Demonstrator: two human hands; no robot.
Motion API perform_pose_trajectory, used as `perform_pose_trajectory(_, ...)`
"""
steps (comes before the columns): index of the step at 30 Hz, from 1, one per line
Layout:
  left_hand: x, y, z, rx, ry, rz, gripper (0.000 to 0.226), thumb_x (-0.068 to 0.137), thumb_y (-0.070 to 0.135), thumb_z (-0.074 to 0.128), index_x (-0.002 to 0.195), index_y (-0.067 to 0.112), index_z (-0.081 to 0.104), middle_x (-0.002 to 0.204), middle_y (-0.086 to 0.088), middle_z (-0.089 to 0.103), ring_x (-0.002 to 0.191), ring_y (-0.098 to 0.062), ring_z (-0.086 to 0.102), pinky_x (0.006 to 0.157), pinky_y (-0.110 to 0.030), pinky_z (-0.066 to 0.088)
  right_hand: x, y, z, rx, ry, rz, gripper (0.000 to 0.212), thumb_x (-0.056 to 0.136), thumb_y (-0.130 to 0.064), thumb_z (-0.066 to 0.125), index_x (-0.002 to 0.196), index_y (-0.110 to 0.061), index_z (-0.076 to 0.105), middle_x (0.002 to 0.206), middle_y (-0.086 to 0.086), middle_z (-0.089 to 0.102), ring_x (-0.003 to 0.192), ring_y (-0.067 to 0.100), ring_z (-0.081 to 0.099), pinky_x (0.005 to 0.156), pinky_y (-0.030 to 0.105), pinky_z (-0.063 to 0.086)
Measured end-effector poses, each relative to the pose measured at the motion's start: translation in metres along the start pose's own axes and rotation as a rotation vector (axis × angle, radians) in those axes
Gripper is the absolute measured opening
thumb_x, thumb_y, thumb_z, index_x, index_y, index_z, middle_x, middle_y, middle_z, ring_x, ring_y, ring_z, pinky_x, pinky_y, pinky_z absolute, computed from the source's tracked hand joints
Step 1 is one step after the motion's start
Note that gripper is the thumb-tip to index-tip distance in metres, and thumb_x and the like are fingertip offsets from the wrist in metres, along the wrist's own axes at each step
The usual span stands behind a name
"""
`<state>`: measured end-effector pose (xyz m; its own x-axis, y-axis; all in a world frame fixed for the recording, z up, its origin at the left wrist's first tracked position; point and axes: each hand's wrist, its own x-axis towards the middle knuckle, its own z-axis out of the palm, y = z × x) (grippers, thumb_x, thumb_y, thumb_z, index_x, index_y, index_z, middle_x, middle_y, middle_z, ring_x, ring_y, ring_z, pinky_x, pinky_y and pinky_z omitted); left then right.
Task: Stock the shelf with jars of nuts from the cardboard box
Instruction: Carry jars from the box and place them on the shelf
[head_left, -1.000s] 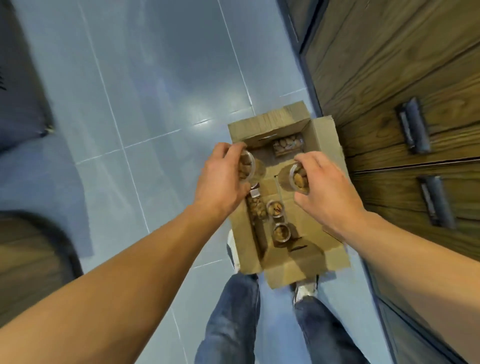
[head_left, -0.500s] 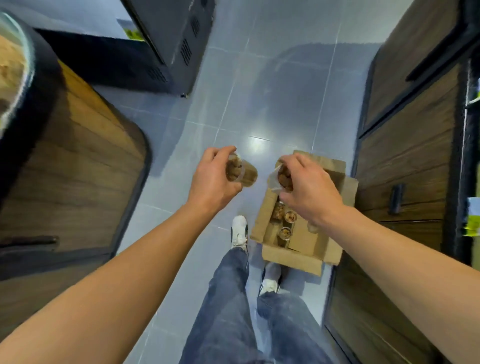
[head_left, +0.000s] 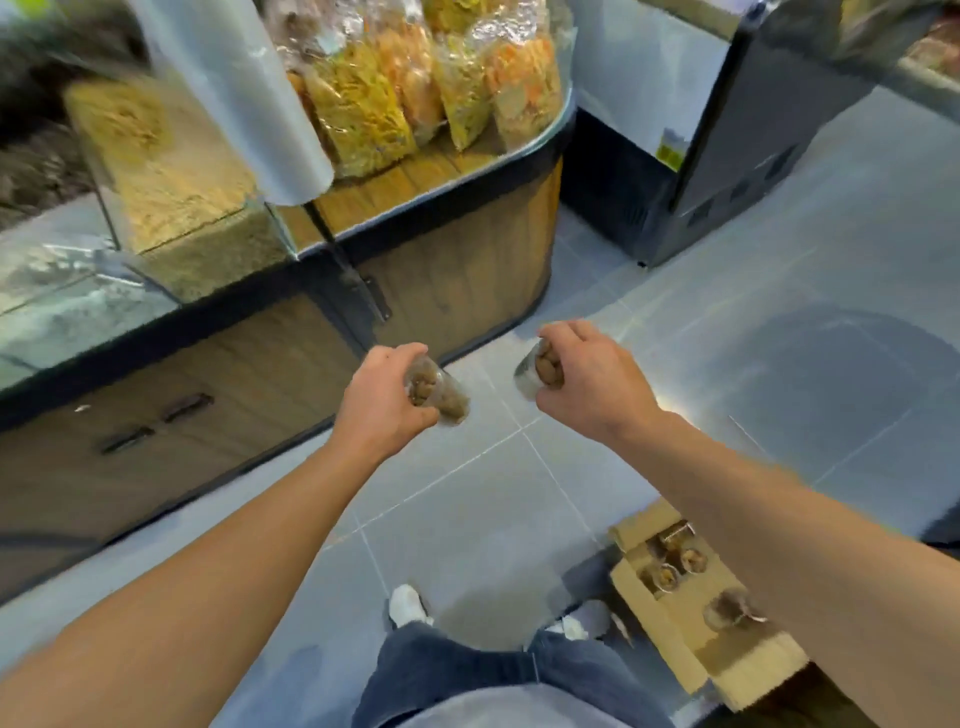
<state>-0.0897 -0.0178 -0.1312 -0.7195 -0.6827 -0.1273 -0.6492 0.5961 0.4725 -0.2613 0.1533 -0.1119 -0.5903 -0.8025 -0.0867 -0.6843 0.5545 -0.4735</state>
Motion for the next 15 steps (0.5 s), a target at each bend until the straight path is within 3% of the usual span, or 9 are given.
perform_pose_trajectory(8, -0.054, -0.164, -0.136, -0.058, 0.212, -0.213, 0.078, 0.064, 0.025, 0.084, 0.135, 0.025, 0.050, 0.124, -0.004, 0.050, 0.105, -0.018, 0.051, 0.083, -0.026, 0.040, 0.043, -0.207, 0.067, -0.021, -0.099, -0.292, 0.052, 0.081, -0.032, 0.069, 0.128, -0.023, 0.050, 0.126, -0.001, 0.052, 0.103, 0.023, 0.057, 0.078, 0.028, 0.040)
perform_pose_trajectory(12, -0.066, -0.230, -0.198, -0.103, 0.280, -0.263, 0.077, 0.067, 0.027, 0.082, 0.137, 0.024, 0.049, 0.125, -0.006, 0.047, 0.109, -0.021, 0.051, 0.087, -0.025, 0.036, 0.066, -0.296, 0.094, -0.045, -0.113, -0.372, 0.058, 0.081, -0.033, 0.070, 0.133, -0.023, 0.048, 0.129, -0.001, 0.052, 0.108, 0.022, 0.056, 0.081, 0.026, 0.037)
perform_pose_trajectory(15, -0.069, -0.267, -0.242, -0.123, 0.336, -0.282, 0.077, 0.067, 0.028, 0.081, 0.137, 0.025, 0.049, 0.123, -0.003, 0.048, 0.109, -0.017, 0.048, 0.089, -0.024, 0.032, 0.086, -0.349, 0.102, -0.070, -0.123, -0.418, 0.066, 0.081, -0.036, 0.070, 0.139, -0.023, 0.043, 0.133, -0.001, 0.049, 0.113, 0.022, 0.054, 0.090, 0.031, 0.042)
